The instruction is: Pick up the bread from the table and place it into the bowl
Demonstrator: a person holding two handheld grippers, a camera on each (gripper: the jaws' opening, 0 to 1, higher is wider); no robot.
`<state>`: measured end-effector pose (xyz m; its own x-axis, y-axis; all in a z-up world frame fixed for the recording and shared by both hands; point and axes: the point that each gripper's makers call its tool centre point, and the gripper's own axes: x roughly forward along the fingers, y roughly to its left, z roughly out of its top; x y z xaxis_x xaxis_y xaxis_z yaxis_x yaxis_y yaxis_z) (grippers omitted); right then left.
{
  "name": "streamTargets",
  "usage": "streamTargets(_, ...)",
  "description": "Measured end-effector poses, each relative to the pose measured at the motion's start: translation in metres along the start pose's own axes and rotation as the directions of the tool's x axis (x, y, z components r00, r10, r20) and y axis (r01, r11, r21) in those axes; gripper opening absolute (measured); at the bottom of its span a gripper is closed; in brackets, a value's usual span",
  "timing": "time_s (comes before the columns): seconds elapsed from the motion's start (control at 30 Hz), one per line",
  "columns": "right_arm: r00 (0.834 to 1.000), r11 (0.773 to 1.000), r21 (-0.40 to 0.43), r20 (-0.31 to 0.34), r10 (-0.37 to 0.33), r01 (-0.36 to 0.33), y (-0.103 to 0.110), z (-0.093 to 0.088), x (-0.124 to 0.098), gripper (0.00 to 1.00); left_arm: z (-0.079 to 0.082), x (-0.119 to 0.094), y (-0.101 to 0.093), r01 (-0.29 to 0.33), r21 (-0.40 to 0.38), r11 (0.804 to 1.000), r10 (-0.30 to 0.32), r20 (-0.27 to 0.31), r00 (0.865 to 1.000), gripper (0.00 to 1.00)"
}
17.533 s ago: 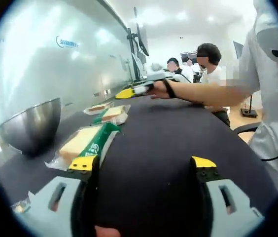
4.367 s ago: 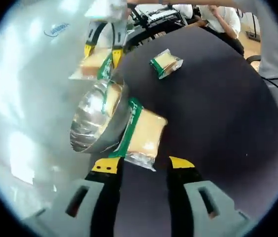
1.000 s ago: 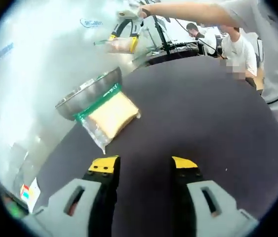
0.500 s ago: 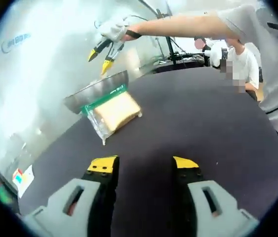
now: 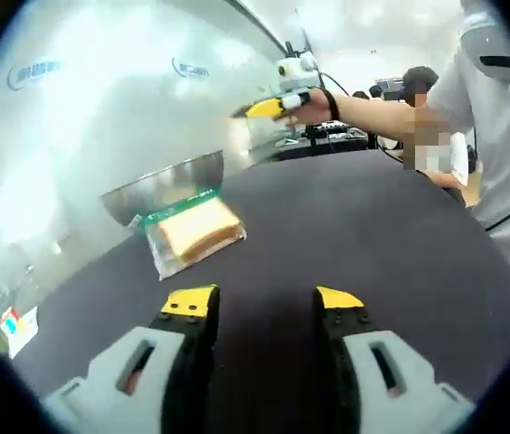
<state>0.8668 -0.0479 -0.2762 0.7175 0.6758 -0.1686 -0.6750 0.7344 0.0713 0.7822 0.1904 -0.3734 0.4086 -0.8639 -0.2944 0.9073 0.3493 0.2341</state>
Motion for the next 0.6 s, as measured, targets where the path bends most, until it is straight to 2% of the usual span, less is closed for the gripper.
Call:
streamTargets(0.03, 0.999, 0.993, 0.118, -0.026, 0.025, -0.021, 0.002, -0.02, -0.001, 0.52, 0.0, 0.001, -0.001, 0.002, -0.001, 1.0, -0.002, 0.003, 1.0, 0.35)
streamTargets(0.07, 1.0, 0.966, 0.257, -0.005, 0.027, -0.025, 0.004, -0.034, 0.0, 0.51, 0.0, 0.002, -0.003, 0.005, -0.002, 1.0, -0.005, 0.005, 1.0, 0.35)
streamTargets(0.1, 0.999, 0.922, 0.385, -0.001, 0.036, -0.033, 0.007, -0.047, 0.002, 0.49, -0.001, 0.004, -0.005, 0.008, 0.001, 1.0, -0.008, 0.003, 1.0, 0.35)
streamTargets(0.13, 0.999, 0.877, 0.478, 0.008, 0.05, -0.048, 0.01, -0.058, 0.004, 0.47, -0.003, 0.006, -0.007, 0.013, 0.012, 1.0, -0.013, -0.009, 1.0, 0.35)
streamTargets(0.17, 0.999, 0.843, 0.536, 0.023, 0.045, -0.05, 0.008, -0.066, 0.007, 0.45, -0.004, 0.007, -0.009, 0.014, 0.023, 1.0, -0.014, -0.021, 1.0, 0.35)
streamTargets(0.2, 0.999, 0.828, 0.559, 0.026, 0.031, -0.04, 0.006, -0.07, 0.01, 0.44, -0.006, 0.007, -0.011, 0.016, 0.036, 0.999, -0.014, -0.032, 0.999, 0.35)
streamTargets(0.23, 1.0, 0.825, 0.565, 0.021, 0.003, -0.014, 0.007, -0.075, 0.014, 0.43, -0.006, 0.008, -0.013, 0.018, 0.044, 0.999, -0.016, -0.037, 0.999, 0.35)
streamTargets(0.3, 1.0, 0.841, 0.541, 0.027, -0.015, -0.002, 0.011, -0.076, 0.022, 0.4, -0.006, 0.008, -0.016, 0.023, 0.044, 0.999, -0.021, -0.04, 0.999, 0.35)
streamTargets(0.33, 1.0, 0.856, 0.517, 0.022, -0.01, -0.003, 0.017, -0.075, 0.026, 0.41, -0.006, 0.008, -0.016, 0.023, 0.043, 0.999, -0.022, -0.041, 0.999, 0.35)
streamTargets(0.4, 1.0, 0.927, 0.375, -0.013, -0.011, 0.015, 0.025, -0.077, 0.036, 0.45, -0.008, 0.008, -0.012, 0.01, 0.028, 1.0, -0.009, -0.038, 0.999, 0.35)
streamTargets(0.43, 1.0, 0.966, 0.256, -0.02, -0.017, 0.022, 0.028, -0.076, 0.043, 0.5, -0.008, 0.008, -0.011, 0.006, 0.023, 1.0, -0.005, -0.035, 0.999, 0.35)
streamTargets(0.47, 0.999, 0.991, 0.131, -0.032, -0.028, 0.032, 0.03, -0.076, 0.051, 0.63, -0.008, 0.007, -0.007, 0.0, 0.015, 1.0, 0.001, -0.026, 1.0, 0.35)
streamTargets(0.5, 0.997, 0.999, 0.007, -0.067, -0.031, 0.031, 0.033, -0.081, 0.059, 0.73, -0.008, 0.007, -0.005, -0.005, 0.009, 1.0, 0.006, -0.02, 1.0, 0.35)
streamTargets(0.53, 0.993, 0.997, -0.075, -0.117, -0.027, 0.019, 0.034, -0.089, 0.067, 0.79, -0.008, 0.008, -0.006, -0.006, 0.006, 1.0, 0.007, -0.018, 1.0, 0.35)
streamTargets(0.6, 0.982, 0.989, -0.13, -0.185, 0.046, -0.071, 0.049, -0.099, 0.082, 0.75, -0.008, 0.012, -0.013, -0.001, 0.007, 1.0, 0.001, -0.025, 1.0, 0.35)
